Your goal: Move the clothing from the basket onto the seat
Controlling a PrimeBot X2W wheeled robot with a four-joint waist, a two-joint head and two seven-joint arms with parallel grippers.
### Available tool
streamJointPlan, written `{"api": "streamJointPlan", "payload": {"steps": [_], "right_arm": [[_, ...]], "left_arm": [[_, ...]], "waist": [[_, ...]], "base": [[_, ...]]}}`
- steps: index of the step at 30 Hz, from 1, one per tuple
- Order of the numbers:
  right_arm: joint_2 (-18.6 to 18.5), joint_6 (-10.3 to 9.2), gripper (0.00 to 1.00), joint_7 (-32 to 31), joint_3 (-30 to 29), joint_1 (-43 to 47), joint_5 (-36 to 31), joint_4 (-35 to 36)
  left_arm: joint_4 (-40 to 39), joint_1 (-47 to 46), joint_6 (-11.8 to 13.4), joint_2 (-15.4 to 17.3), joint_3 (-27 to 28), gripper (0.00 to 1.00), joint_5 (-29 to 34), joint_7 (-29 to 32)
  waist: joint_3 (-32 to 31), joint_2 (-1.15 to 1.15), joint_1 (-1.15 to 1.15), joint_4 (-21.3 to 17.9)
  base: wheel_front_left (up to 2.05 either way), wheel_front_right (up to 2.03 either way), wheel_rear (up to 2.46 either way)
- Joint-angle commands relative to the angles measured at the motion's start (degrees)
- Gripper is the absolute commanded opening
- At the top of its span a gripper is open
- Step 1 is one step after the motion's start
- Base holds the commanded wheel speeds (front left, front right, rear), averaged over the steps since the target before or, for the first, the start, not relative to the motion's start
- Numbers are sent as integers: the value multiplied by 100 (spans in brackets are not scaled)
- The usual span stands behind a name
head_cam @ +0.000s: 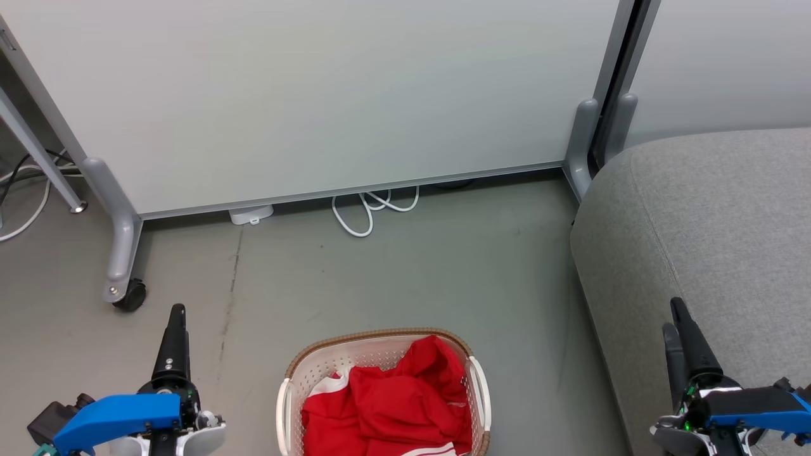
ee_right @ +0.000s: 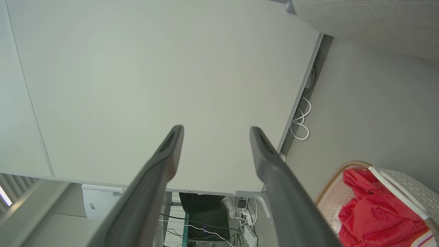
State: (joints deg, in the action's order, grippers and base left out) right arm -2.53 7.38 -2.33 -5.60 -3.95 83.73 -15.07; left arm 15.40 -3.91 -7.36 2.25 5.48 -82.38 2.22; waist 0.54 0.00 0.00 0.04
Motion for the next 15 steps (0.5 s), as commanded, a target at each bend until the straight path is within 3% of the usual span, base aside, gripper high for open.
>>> {"api": "streamJointPlan", "payload": {"steps": [1,15], "right_arm": [[-24,5,100,77,33,-156,-302,148],[-29,7,100,407,235,-192,-1949,370]], "left_arm": [[-141,-201,7,44,-15,100,278,-73],[-393,-242,307,52,-355,100,2112,-402]], "waist": [[5,0,0,2],[52,0,0,7]], "base": [[0,0,0],[0,0,0]]}}
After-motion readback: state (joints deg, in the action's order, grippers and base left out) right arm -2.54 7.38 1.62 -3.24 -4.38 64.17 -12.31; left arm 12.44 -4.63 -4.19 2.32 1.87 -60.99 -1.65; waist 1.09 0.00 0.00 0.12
